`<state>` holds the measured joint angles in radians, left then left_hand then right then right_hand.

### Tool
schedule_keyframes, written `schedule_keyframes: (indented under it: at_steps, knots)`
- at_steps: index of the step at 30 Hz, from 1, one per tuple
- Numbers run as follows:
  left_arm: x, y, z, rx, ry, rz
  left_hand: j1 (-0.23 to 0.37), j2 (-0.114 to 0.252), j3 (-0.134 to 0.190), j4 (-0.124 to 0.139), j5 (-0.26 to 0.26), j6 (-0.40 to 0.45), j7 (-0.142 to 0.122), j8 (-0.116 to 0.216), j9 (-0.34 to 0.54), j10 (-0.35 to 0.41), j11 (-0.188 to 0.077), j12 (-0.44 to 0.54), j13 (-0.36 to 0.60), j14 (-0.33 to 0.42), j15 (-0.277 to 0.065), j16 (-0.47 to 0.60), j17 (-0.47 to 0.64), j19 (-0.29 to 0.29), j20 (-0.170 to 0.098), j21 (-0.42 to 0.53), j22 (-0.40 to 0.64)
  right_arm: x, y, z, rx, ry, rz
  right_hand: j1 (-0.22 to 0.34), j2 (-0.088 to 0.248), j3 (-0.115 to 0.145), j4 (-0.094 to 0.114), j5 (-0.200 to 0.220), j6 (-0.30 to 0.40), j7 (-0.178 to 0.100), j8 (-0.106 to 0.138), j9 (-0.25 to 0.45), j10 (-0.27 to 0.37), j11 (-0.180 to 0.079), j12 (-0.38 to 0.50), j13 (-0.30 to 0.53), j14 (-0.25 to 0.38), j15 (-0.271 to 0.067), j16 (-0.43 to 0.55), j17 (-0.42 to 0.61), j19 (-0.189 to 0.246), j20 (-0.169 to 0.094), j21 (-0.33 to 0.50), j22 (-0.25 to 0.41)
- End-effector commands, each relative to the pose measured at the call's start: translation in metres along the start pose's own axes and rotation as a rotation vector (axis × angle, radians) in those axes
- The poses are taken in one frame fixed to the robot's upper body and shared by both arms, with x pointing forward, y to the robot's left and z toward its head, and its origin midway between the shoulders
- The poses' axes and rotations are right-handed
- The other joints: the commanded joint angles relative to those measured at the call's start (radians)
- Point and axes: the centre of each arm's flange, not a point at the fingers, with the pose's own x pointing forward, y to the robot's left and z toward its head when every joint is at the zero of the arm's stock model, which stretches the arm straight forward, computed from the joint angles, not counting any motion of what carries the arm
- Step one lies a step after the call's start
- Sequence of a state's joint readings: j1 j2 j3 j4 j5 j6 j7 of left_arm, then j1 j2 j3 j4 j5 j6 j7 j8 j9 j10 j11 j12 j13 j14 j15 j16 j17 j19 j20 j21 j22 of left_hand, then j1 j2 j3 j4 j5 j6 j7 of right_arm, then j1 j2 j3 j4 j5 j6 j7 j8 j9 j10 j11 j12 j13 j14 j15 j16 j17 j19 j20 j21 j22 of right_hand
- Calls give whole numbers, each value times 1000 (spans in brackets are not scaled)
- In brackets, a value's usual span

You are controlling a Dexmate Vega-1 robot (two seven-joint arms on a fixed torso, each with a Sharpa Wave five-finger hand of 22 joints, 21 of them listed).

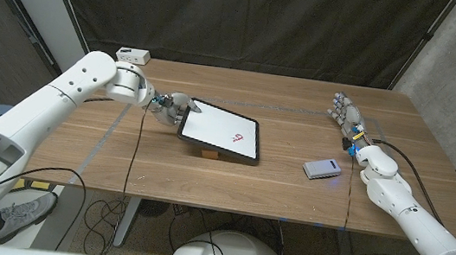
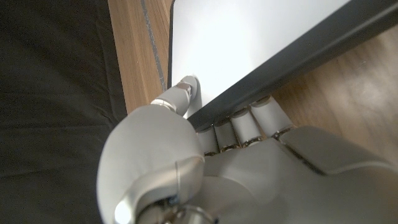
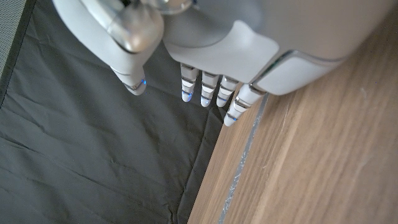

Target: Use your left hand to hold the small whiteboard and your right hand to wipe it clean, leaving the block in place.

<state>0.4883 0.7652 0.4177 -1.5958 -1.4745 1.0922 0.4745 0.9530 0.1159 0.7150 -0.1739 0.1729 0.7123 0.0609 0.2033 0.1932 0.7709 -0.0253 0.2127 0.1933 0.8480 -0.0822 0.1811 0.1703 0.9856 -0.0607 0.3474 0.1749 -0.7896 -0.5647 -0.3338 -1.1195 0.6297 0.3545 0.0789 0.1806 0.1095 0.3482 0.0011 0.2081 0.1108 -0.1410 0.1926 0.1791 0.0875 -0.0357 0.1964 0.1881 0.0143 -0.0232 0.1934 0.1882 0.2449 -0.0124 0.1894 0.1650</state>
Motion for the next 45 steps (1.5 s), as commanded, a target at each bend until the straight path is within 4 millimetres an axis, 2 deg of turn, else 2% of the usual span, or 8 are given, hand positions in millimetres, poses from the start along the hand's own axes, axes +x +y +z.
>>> schedule_keyframes:
  at_steps: [1,12,30,35,37,45]
  knots:
    - [-3,-2,14,69,-4,39,13,-1,-1,-5,-1,7,-6,-2,4,10,-2,-1,2,-2,-2,-1,3,-4,0,-4,5,0,-1,8,-18,-19,5,-4,0,1,-5,-3,3,0,-2,5,0,2,-1,4,7,-2,4,4,9,4,3,5]
    - [-3,-1,23,98,-9,45,16,-3,-4,-3,-1,7,-6,-4,4,11,0,-2,3,-7,-1,-1,4,-9,2,-7,5,-5,3,22,-57,-34,25,-3,-3,3,-9,-4,2,0,-3,5,-2,3,-1,4,28,0,12,4,30,19,11,6]
    - [1,-1,31,118,-15,51,22,-5,-10,-1,-1,2,-6,-8,5,7,-4,-6,4,-12,1,0,4,-16,5,-10,6,-17,5,63,-281,4,150,18,-6,12,-35,-5,-4,-27,-4,5,-15,3,-4,4,101,10,34,6,90,15,29,10]
    - [1,-1,33,119,-18,54,24,-6,-12,-1,0,2,-5,-8,5,9,-2,-5,4,-15,3,-1,3,-18,5,-11,6,-20,7,73,-349,15,183,23,-3,13,-41,-6,-3,-35,-3,5,-16,2,-4,4,125,6,44,11,111,11,36,12]
    - [1,-1,34,121,-19,56,26,-6,-12,-2,0,3,-6,-8,5,6,-5,-7,4,-17,3,-1,3,-21,6,-13,6,-20,8,76,-378,20,207,30,-2,14,-48,-6,-2,-38,-3,5,-15,2,-3,4,144,-13,51,13,121,12,38,13]
    - [2,-1,37,124,-27,57,27,-7,-14,0,0,2,-8,-9,5,7,-6,-7,4,-17,3,0,3,-25,5,-15,6,-22,12,88,-468,38,256,40,-6,14,-61,-8,-2,-51,-3,5,-12,1,-1,5,175,-16,62,16,139,5,43,15]
